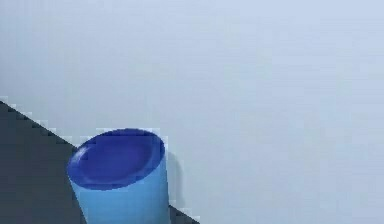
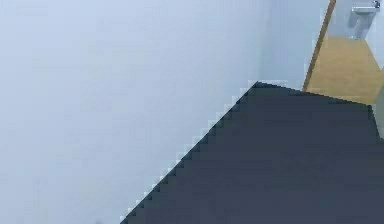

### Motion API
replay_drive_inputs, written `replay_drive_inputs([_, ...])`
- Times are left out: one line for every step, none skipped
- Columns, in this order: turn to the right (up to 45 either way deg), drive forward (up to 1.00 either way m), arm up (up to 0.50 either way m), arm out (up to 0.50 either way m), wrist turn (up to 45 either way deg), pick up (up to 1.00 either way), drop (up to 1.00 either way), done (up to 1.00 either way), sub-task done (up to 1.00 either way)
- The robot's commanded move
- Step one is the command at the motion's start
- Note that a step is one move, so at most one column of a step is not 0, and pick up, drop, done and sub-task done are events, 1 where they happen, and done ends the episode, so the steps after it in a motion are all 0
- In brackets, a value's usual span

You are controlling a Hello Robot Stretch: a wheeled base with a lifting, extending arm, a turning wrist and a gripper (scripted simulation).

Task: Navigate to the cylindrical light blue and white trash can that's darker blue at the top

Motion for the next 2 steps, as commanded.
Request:
replay_drive_inputs([-21.0, 0.0, 0.0, 0.0, 0.0, 0.0, 0.0, 0.0, 0.0])
replay_drive_inputs([0.0, 0.0, 0.0, 0.0, 0.0, 0.0, 0.0, 1.0, 0.0])
